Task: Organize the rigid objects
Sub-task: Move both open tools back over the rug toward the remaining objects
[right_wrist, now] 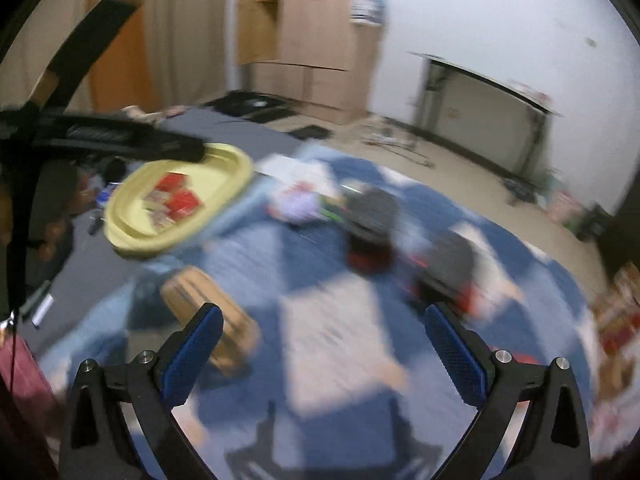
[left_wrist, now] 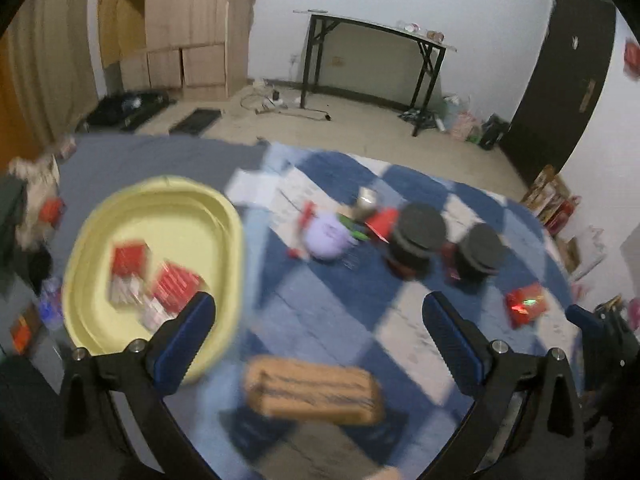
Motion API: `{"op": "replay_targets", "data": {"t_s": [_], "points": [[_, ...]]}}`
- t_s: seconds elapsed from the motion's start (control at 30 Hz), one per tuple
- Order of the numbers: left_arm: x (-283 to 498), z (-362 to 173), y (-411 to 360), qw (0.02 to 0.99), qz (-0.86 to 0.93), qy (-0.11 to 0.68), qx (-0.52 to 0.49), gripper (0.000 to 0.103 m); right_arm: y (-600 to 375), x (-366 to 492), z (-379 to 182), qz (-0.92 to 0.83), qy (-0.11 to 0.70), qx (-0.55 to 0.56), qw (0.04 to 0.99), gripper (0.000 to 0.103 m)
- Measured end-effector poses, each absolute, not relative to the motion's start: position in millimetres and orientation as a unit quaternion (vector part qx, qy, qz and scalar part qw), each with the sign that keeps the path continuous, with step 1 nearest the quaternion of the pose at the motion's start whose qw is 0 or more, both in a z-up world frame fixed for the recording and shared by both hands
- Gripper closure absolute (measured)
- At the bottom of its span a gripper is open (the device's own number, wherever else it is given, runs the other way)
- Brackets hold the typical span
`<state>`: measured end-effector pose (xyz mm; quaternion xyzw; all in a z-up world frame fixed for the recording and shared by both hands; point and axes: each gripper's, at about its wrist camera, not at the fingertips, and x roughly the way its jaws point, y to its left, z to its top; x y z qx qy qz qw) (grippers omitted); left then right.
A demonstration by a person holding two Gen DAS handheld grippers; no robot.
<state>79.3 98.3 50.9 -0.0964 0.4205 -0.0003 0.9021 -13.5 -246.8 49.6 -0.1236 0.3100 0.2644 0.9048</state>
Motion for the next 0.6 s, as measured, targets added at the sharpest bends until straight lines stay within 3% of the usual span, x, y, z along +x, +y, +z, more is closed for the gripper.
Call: {"op": "replay_targets", "data": {"t_s": [0.07,0.23,0.6], "points": [[72.7,41.6,85.4,0.896,-0.018,0.428,-0.116,0.0,-287.9,-26.9,54.2,0.233,0.315,-0.11,0.913,0.0],[64.1,30.7,46.7,0.912,-0.011,0.409,-0.037,0.0,-343.5,-35.0,38.5,0.177,0.332,-0.07,0.924,0.0],[113.5,0.5,18.5,0.908,-0.043,0.416,0.002,0.0,-342.5,41.5,-19.8,0.117,0.368,-0.081,0.919,0.0]]}}
